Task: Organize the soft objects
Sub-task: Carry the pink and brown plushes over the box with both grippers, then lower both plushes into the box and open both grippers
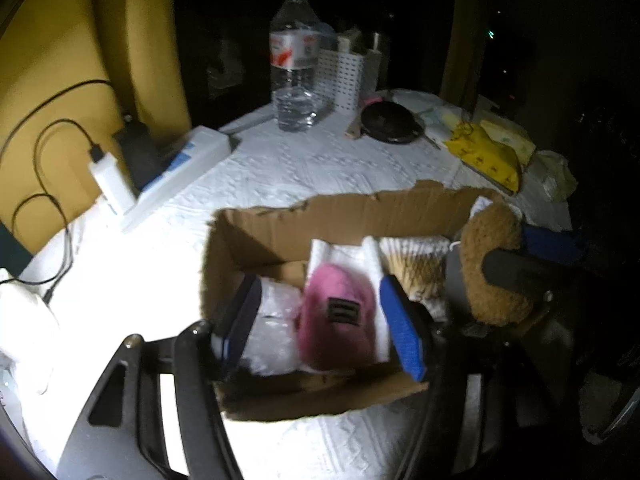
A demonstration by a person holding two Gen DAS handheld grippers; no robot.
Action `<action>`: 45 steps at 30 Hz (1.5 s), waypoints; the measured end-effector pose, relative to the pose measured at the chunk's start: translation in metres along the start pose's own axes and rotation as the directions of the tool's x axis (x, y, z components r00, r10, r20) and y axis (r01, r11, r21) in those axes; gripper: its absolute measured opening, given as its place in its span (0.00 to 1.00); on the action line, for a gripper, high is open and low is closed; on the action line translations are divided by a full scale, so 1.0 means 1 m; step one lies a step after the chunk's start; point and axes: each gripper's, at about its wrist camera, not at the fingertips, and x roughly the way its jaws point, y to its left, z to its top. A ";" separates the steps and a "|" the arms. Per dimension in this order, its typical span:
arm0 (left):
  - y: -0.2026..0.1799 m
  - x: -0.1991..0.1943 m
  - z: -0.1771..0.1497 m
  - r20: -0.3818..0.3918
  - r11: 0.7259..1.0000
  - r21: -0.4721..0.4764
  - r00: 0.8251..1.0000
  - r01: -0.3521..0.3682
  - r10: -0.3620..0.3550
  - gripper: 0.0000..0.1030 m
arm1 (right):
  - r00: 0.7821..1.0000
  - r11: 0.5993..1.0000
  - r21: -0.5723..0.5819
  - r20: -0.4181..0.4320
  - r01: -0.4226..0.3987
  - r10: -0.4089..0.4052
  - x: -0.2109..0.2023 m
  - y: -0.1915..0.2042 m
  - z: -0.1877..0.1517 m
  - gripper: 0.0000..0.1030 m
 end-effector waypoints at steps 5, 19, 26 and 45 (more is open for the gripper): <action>0.009 -0.012 -0.004 0.017 1.000 -0.009 0.999 -0.030 0.030 0.61 | 1.000 1.000 -0.011 -0.011 -0.028 0.028 0.010 0.011 0.001 0.45; 0.029 -0.012 -0.012 0.004 0.998 -0.054 1.000 -0.031 0.031 0.61 | 0.996 1.000 -0.006 -0.087 -0.027 0.026 0.051 0.020 -0.008 0.45; 0.028 -0.013 -0.015 0.007 0.998 -0.056 1.000 -0.029 0.030 0.61 | 0.997 1.000 -0.007 -0.083 -0.004 0.004 0.044 0.022 -0.009 0.51; 0.001 -0.058 -0.020 0.078 1.000 -0.003 0.997 0.016 -0.016 0.61 | 0.996 0.996 0.007 -0.005 0.085 -0.085 -0.020 0.025 -0.016 0.53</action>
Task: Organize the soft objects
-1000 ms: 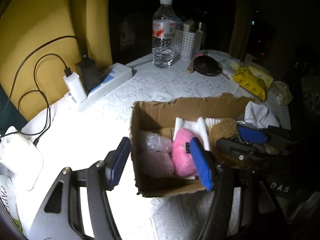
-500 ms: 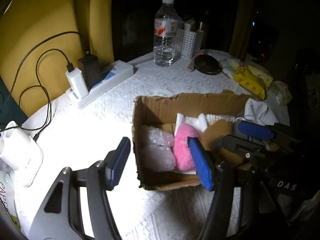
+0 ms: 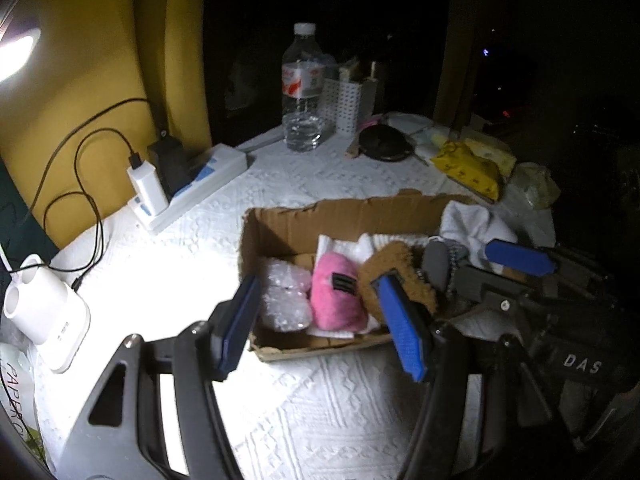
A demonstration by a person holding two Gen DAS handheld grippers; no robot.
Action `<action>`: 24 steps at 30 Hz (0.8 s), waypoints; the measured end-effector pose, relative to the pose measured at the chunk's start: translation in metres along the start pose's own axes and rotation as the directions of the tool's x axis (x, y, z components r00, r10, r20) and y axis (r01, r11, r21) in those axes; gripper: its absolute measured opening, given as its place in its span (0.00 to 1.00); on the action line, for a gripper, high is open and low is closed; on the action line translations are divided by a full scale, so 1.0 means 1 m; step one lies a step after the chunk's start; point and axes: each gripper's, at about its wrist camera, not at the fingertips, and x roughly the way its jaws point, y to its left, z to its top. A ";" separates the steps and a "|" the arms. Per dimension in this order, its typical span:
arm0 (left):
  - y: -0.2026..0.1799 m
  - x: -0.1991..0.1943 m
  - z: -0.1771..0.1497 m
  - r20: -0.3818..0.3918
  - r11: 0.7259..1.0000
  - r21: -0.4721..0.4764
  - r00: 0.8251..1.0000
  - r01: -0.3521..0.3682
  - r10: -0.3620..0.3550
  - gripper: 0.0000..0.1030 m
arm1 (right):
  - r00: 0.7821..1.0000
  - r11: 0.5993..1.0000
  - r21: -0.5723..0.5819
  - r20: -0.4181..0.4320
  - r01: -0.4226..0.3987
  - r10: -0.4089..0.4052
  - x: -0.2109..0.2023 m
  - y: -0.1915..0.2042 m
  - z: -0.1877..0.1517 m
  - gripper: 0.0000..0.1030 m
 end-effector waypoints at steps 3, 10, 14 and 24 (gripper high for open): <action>-0.005 -0.008 0.000 0.011 1.000 0.008 1.000 0.010 -0.010 0.62 | 1.000 1.000 0.005 0.012 0.014 -0.014 -0.011 -0.001 -0.003 0.53; -0.017 -0.030 -0.001 0.043 1.000 0.023 0.999 0.021 -0.022 0.67 | 0.998 0.998 0.030 0.046 0.048 -0.049 -0.039 -0.006 -0.011 0.58; -0.026 -0.043 -0.001 0.059 0.999 0.042 0.998 0.029 -0.031 0.70 | 0.995 0.996 0.052 0.066 0.077 -0.081 -0.059 -0.009 -0.014 0.61; -0.045 -0.078 0.002 0.113 0.997 0.065 0.992 0.052 -0.059 0.90 | 0.979 0.985 0.085 0.128 0.151 -0.162 -0.109 -0.013 -0.018 0.61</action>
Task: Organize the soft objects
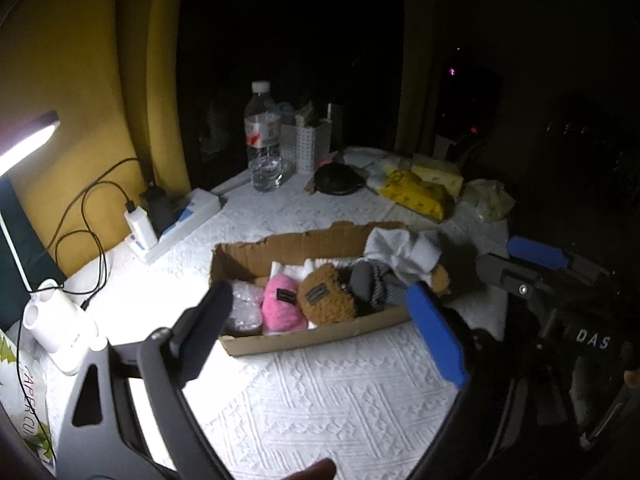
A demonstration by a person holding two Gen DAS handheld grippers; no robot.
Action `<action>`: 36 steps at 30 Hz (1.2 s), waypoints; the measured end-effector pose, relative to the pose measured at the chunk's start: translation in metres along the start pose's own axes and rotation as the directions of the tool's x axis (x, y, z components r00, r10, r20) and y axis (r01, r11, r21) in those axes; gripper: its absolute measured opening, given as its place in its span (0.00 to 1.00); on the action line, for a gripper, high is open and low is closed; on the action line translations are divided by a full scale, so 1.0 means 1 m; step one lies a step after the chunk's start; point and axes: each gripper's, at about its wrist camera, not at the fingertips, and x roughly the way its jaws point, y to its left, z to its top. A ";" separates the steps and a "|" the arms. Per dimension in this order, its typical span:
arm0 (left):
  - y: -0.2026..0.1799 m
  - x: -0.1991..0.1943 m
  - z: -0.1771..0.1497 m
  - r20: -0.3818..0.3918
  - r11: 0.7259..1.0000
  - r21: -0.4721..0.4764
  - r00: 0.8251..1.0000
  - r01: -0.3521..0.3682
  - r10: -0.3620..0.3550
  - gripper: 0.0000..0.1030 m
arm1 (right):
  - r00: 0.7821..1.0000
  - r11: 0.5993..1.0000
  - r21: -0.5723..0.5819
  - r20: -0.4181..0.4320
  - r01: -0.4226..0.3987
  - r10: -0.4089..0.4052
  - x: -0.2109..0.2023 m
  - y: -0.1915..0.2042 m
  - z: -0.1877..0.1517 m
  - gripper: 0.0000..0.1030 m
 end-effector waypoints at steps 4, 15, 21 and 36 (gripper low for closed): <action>-0.006 -0.011 0.002 0.006 1.000 0.012 1.000 -0.008 0.008 0.91 | 1.000 1.000 0.000 0.020 0.023 -0.023 -0.016 0.001 0.001 0.64; -0.014 -0.047 0.011 0.026 0.998 0.029 0.999 -0.047 0.046 0.91 | 0.996 0.999 -0.003 0.079 0.050 -0.050 -0.057 0.009 0.008 0.69; -0.018 -0.067 0.016 0.065 0.997 0.047 0.996 -0.060 0.057 0.91 | 0.993 0.998 -0.002 0.101 0.061 -0.061 -0.073 0.014 0.009 0.70; -0.023 -0.087 0.024 0.113 0.997 0.050 0.992 -0.052 0.046 0.91 | 0.989 0.997 -0.004 0.124 0.081 -0.080 -0.088 0.013 0.017 0.70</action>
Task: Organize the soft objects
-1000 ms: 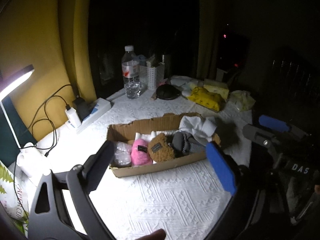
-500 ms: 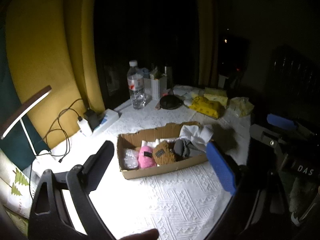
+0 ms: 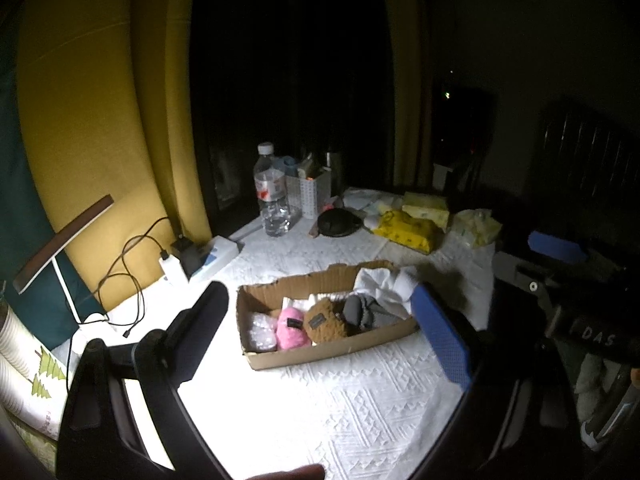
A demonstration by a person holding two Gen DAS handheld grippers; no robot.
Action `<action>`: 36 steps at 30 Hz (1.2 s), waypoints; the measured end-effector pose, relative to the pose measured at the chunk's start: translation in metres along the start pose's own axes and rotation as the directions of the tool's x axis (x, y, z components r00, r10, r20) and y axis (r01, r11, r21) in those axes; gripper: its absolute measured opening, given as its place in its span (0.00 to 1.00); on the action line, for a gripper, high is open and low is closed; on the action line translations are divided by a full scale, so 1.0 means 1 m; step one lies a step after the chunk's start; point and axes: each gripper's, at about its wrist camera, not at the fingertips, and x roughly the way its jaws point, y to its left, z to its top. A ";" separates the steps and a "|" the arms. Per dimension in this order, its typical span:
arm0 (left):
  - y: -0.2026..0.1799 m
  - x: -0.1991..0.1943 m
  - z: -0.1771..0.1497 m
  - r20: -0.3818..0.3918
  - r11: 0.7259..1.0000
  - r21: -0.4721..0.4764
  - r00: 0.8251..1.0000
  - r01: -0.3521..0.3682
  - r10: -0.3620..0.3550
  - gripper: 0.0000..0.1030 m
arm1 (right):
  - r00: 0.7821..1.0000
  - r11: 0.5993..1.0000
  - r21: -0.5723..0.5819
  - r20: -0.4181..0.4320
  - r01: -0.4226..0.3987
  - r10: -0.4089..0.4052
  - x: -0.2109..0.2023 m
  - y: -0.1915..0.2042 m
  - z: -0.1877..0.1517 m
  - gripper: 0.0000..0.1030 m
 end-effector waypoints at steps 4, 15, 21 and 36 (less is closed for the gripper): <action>0.000 0.001 0.002 0.002 1.000 -0.002 1.000 0.004 -0.004 0.91 | 1.000 1.000 -0.001 -0.001 0.001 -0.001 0.000 0.000 0.001 0.70; 0.002 0.001 0.005 0.009 1.000 -0.012 1.000 0.004 -0.004 0.91 | 1.000 1.000 -0.002 0.000 0.002 -0.002 0.002 0.000 0.002 0.70; 0.002 0.001 0.005 0.010 1.000 -0.013 1.000 0.003 -0.003 0.91 | 1.000 1.000 -0.005 -0.002 0.001 -0.001 0.003 0.000 0.003 0.70; 0.003 0.003 0.004 0.010 1.000 -0.015 1.000 0.001 -0.001 0.91 | 1.000 1.000 -0.009 -0.005 -0.005 0.005 0.007 0.002 0.004 0.70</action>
